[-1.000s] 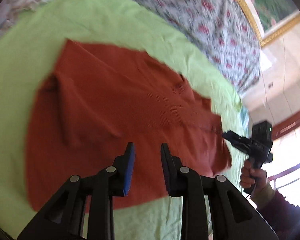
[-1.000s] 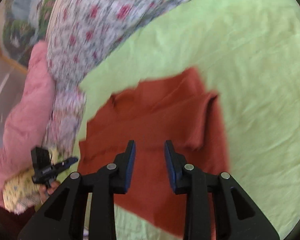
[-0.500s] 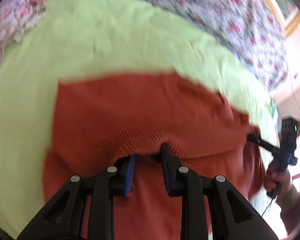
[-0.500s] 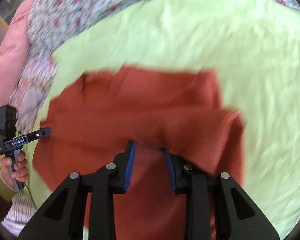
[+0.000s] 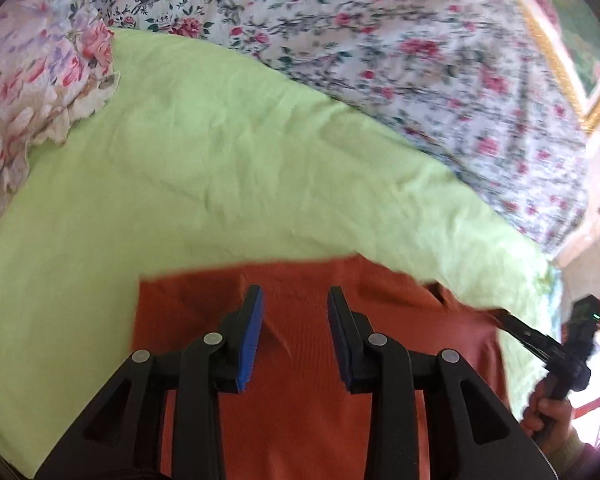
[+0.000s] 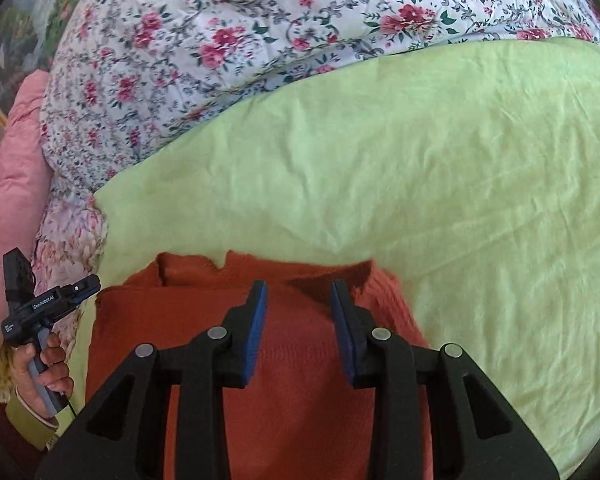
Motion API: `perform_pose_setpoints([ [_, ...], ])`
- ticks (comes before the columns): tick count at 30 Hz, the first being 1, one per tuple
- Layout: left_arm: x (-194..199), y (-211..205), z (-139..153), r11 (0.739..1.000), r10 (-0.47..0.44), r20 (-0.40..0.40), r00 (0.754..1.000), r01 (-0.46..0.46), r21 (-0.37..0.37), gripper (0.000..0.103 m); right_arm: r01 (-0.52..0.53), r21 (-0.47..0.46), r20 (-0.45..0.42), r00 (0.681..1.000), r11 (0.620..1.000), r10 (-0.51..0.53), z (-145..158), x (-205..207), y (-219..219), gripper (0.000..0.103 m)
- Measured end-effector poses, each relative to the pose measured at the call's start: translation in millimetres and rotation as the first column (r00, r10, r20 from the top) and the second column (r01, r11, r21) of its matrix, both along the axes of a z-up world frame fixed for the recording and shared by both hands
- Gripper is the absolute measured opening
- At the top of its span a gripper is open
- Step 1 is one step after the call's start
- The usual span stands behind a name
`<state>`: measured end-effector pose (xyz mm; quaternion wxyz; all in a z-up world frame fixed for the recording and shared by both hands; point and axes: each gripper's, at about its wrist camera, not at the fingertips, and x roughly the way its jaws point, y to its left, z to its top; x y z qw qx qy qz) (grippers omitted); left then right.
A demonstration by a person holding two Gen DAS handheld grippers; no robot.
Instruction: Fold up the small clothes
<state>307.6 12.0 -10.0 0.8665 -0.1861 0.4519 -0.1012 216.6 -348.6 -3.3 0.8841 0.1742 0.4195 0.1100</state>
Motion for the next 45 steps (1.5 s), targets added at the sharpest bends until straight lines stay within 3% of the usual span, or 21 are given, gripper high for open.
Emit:
perform_pose_setpoints([
  [3, -29, -10, -7, 0.998, -0.05, -0.021, 0.999, 0.05, -0.024, 0.034, -0.026, 0.002, -0.003, 1.0, 1.0, 0.026, -4, -17, 6, 0.035],
  [5, -36, -11, -21, 0.998, -0.052, -0.056, 0.997, 0.053, 0.016, 0.034, -0.037, 0.004, -0.024, 0.999, 0.999, 0.037, -13, -24, 7, 0.038],
  [10, -22, 29, -46, 0.991, 0.115, -0.1, 0.988, -0.106, 0.087, 0.033, 0.052, -0.06, -0.098, 0.993, 0.997, -0.058, -35, -10, -11, 0.038],
  [16, -16, 64, -15, 0.975, 0.215, -0.032, 0.976, -0.213, 0.056, 0.038, 0.125, -0.041, -0.044, 0.991, 0.991, -0.127, -13, -10, -20, 0.038],
  [19, -27, 66, -4, 0.979, 0.203, -0.024, 0.979, -0.202, 0.034, 0.039, 0.091, -0.021, -0.032, 0.995, 0.996, -0.092, -2, -19, -8, 0.039],
  [27, -111, 61, -4, 0.983, 0.177, -0.066, 0.982, -0.179, -0.035, 0.044, 0.035, 0.007, -0.017, 0.999, 0.999, -0.035, 10, -73, 17, 0.043],
  [33, -176, 56, -12, 0.988, 0.117, -0.128, 0.985, -0.129, -0.089, 0.044, 0.03, 0.023, -0.064, 0.998, 0.999, -0.029, -6, -118, 27, 0.044],
  [37, -209, 52, -23, 0.983, 0.101, -0.169, 0.98, -0.125, -0.134, 0.05, 0.037, 0.036, -0.092, 0.995, 0.999, -0.033, -15, -143, 34, 0.044],
  [45, -242, 56, -42, 0.976, 0.102, -0.221, 0.97, -0.141, -0.168, 0.05, 0.018, 0.043, -0.119, 0.993, 0.999, -0.013, -20, -181, 55, 0.045],
])
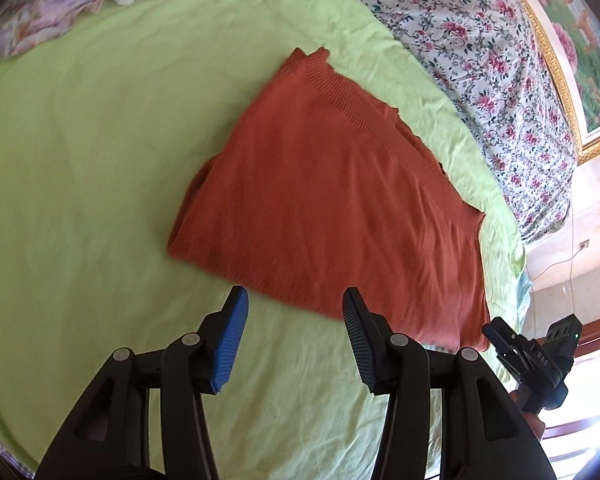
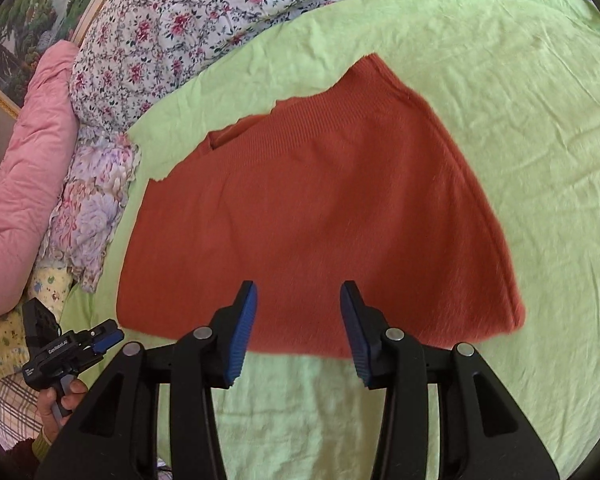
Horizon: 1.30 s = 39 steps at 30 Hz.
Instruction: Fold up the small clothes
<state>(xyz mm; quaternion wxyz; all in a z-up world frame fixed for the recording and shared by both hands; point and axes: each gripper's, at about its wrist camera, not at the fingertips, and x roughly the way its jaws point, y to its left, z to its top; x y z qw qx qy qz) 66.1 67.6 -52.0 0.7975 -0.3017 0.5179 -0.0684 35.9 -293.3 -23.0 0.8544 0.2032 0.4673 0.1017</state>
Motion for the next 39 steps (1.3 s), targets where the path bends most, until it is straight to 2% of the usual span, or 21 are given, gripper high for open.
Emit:
perform_pose_setpoints([
  [8, -3, 8, -8, 0.999, 0.038, -0.022, 0.999, -0.039, -0.031, 0.054, -0.036, -0.006, -0.011, 0.999, 0.999, 0.036, -1, -20, 19, 0.05],
  [14, 6, 14, -28, 0.993, 0.098, -0.055, 0.994, -0.101, -0.055, 0.054, -0.048, -0.006, -0.007, 0.999, 0.999, 0.048, 6, -26, 26, 0.051],
  [18, 15, 20, -39, 0.981, 0.162, -0.053, 0.985, -0.167, -0.094, 0.055, -0.071, -0.011, -0.011, 0.997, 0.997, 0.071, 9, -22, 30, 0.051],
  [22, 24, 27, -47, 0.959, 0.239, -0.039, 0.97, -0.243, -0.149, 0.057, -0.092, -0.008, -0.009, 0.996, 0.996, 0.092, 14, -20, 34, 0.051],
  [27, 37, 27, -47, 0.951, 0.281, -0.006, 0.96, -0.279, -0.136, 0.054, -0.107, -0.001, -0.022, 0.994, 0.994, 0.107, 13, -15, 34, 0.051],
  [29, 41, 25, -45, 0.952, 0.285, 0.004, 0.959, -0.283, -0.115, 0.047, -0.116, -0.004, -0.033, 0.993, 0.993, 0.116, 10, -10, 33, 0.051],
  [31, 45, 23, -43, 0.957, 0.275, 0.018, 0.961, -0.271, -0.103, 0.027, -0.115, 0.008, -0.039, 0.993, 0.993, 0.115, 8, -3, 29, 0.051],
  [34, 49, 18, -36, 0.964, 0.26, 0.042, 0.965, -0.256, -0.076, 0.015, -0.107, 0.019, -0.04, 0.993, 0.994, 0.108, 5, 6, 21, 0.051],
  [39, 53, -1, -8, 0.979, 0.199, 0.113, 0.974, -0.202, 0.019, 0.01, -0.092, 0.04, -0.036, 0.995, 0.995, 0.094, 1, 18, 11, 0.051],
])
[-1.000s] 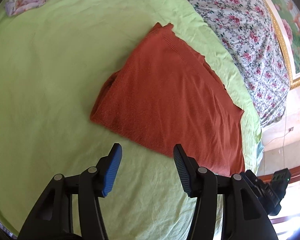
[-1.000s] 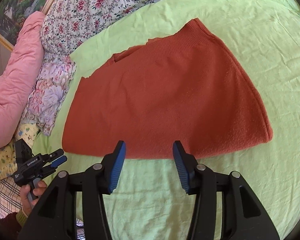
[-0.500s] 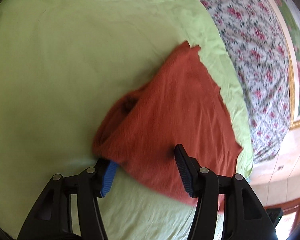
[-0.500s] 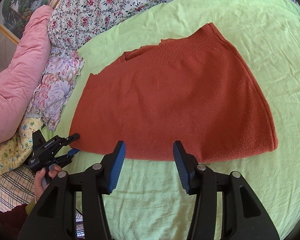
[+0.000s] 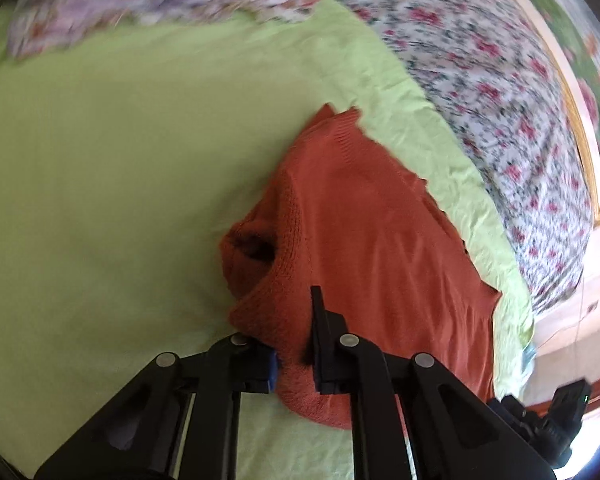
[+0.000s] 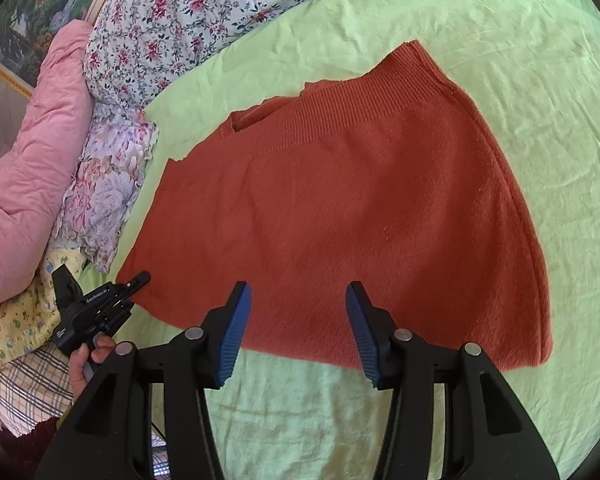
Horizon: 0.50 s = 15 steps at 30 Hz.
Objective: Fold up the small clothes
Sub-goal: 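Grasp a corner of the folded sweater with the left gripper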
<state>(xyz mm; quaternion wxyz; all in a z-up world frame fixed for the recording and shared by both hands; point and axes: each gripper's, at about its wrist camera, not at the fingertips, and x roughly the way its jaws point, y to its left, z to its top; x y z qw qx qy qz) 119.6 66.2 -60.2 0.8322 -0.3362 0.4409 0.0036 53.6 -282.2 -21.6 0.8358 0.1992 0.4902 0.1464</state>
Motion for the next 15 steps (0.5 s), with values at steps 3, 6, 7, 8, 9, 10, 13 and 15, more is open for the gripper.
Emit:
perform_pose_setpoints([
  [3, 4, -21, 26, 0.996, -0.066, 0.059, 0.996, 0.062, 0.058, 0.009, 0.002, 0.019, 0.0, 1.0, 1.0, -0.002, -1, 7, -4, 0.051],
  [6, 11, -54, 55, 0.981, -0.171, 0.122, 0.978, 0.157, 0.117, 0.007, -0.001, 0.039, 0.0, 1.0, 0.999, 0.002, -2, 18, -9, 0.051],
  [7, 14, -70, 65, 0.973, -0.21, 0.141, 0.967, 0.192, 0.132, 0.007, 0.0, 0.058, -0.003, 1.0, 0.998, 0.001, -3, 23, -12, 0.051],
  [8, 16, -86, 71, 0.962, -0.25, 0.156, 0.956, 0.227, 0.149, 0.007, 0.002, 0.075, -0.008, 1.0, 0.997, -0.002, -3, 27, -15, 0.051],
  [9, 17, -101, 77, 0.95, -0.292, 0.167, 0.942, 0.264, 0.168, 0.007, 0.004, 0.087, -0.012, 1.0, 0.996, -0.003, -3, 31, -18, 0.051],
  [10, 19, -121, 81, 0.932, -0.343, 0.178, 0.922, 0.311, 0.187, 0.007, 0.006, 0.1, -0.016, 1.0, 0.995, -0.004, -2, 36, -20, 0.051],
  [13, 22, -174, 80, 0.869, -0.475, 0.169, 0.864, 0.431, 0.243, 0.007, -0.001, 0.152, -0.02, 1.0, 0.988, 0.004, 2, 53, -27, 0.051],
  [15, 24, -202, 67, 0.83, -0.536, 0.143, 0.832, 0.489, 0.267, 0.007, -0.023, 0.201, -0.036, 0.999, 0.979, 0.03, 3, 67, -28, 0.051],
])
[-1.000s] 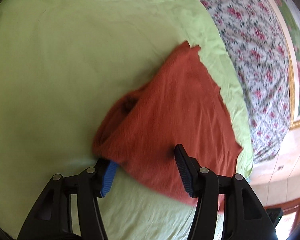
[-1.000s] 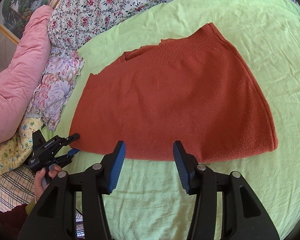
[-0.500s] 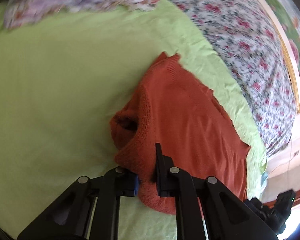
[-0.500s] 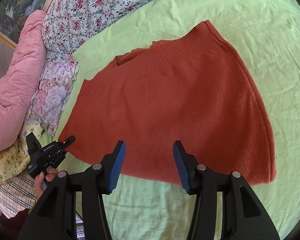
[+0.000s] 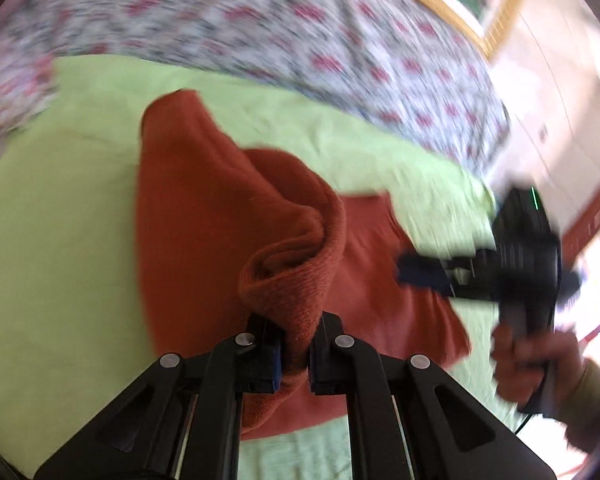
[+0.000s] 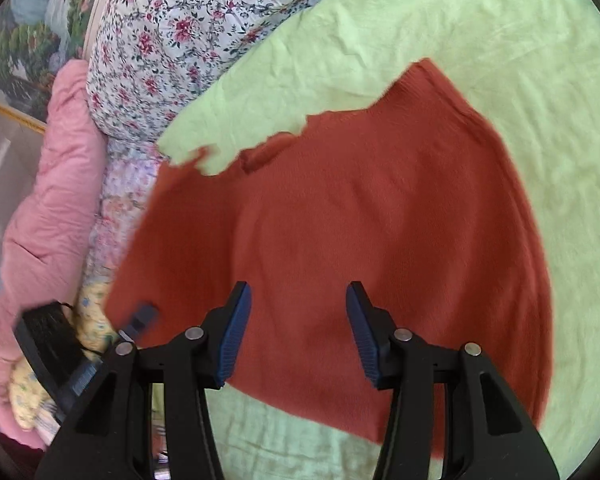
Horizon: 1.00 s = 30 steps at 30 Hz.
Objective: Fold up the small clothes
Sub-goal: 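Grasp a corner of the folded sweater with the left gripper, then lift the corner with the left gripper while the right gripper grasps the opposite edge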
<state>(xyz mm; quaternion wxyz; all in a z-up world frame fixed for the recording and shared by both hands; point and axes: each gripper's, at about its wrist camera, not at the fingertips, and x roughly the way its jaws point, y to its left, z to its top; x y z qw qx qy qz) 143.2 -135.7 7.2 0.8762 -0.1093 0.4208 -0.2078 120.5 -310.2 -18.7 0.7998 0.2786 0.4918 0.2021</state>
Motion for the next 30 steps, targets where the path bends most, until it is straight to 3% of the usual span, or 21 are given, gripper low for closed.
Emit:
perform_pose_setpoints([
  [4, 5, -31, -29, 0.997, -0.044, -0.059, 0.997, 0.047, 0.053, 0.007, -0.052, 0.078, -0.047, 0.997, 0.996, 0.056, -8, 33, 6, 0.051],
  [10, 6, -33, -27, 0.997, -0.049, -0.052, 0.997, 0.052, 0.065, 0.007, -0.124, 0.163, -0.146, 0.978, 0.979, 0.148, -32, 83, 36, 0.058],
  [13, 5, -31, -29, 0.997, -0.046, -0.055, 0.997, 0.049, 0.066, 0.007, -0.17, 0.184, -0.159, 0.967, 0.968, 0.2, -38, 101, 59, 0.058],
  [15, 1, -29, -29, 0.996, -0.047, -0.05, 0.998, 0.051, 0.075, 0.007, -0.201, 0.139, -0.16, 0.962, 0.97, 0.222, -39, 105, 76, 0.058],
  [16, -1, -31, -27, 0.995, -0.048, -0.045, 0.998, 0.052, 0.086, 0.007, -0.214, 0.115, -0.16, 0.96, 0.97, 0.23, -40, 107, 84, 0.055],
  [19, -4, -32, -22, 0.994, -0.054, -0.038, 0.998, 0.058, 0.096, 0.007, -0.254, 0.037, -0.137, 0.957, 0.966, 0.257, -32, 112, 104, 0.018],
  [20, -5, -32, -16, 0.994, -0.064, -0.03, 0.998, 0.066, 0.09, 0.007, -0.262, 0.024, -0.117, 0.958, 0.965, 0.263, -25, 111, 106, 0.018],
  [24, -9, -49, 6, 0.989, -0.147, -0.005, 0.989, 0.147, 0.015, 0.007, -0.259, 0.067, 0.036, 0.966, 0.964, 0.257, 25, 86, 78, 0.017],
  [27, -12, -83, 7, 0.974, -0.227, -0.005, 0.974, 0.227, 0.003, 0.007, -0.222, 0.041, 0.075, 0.973, 0.974, 0.218, 44, 75, 38, 0.017],
  [30, -9, -115, -7, 0.961, -0.276, -0.028, 0.961, 0.277, 0.008, 0.007, -0.166, -0.019, 0.051, 0.985, 0.986, 0.166, 39, 70, -3, 0.017],
])
